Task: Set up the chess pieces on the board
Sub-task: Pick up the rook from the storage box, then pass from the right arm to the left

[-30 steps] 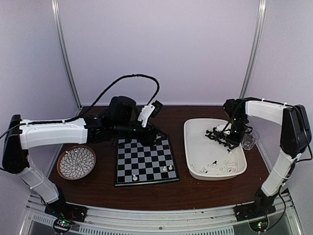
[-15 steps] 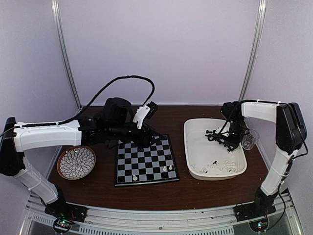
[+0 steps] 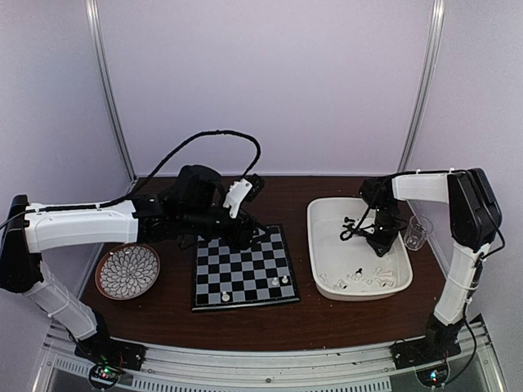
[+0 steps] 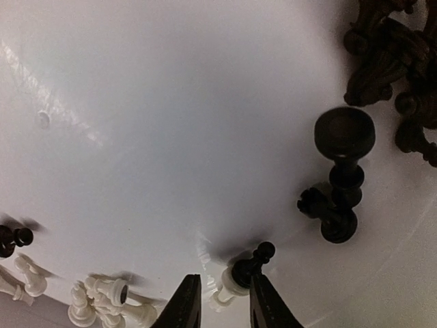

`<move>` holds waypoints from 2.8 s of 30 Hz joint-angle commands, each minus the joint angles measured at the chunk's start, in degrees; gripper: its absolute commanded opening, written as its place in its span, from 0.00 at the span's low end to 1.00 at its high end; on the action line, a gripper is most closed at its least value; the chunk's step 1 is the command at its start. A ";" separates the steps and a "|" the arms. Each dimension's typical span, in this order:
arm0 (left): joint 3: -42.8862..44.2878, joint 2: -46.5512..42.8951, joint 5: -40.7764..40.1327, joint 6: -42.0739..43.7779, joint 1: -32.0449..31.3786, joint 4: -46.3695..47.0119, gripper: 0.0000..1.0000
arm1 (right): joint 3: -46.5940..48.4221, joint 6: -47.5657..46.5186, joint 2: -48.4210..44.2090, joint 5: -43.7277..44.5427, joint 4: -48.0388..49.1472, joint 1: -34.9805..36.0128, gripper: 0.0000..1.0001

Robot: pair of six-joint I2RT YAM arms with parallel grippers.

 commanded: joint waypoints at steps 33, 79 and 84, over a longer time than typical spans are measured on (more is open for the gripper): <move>2.41 0.82 -0.22 -0.11 -0.04 0.56 0.49 | -3.28 4.31 -3.89 -5.07 -0.18 -0.06 0.20; 27.00 33.46 -11.52 -4.88 -10.18 44.26 0.32 | -8.81 48.84 -35.58 -66.26 36.28 -3.60 0.15; 28.88 34.55 -11.83 -4.45 -10.25 42.37 0.31 | -9.39 50.91 -35.55 -67.08 38.49 -3.66 0.15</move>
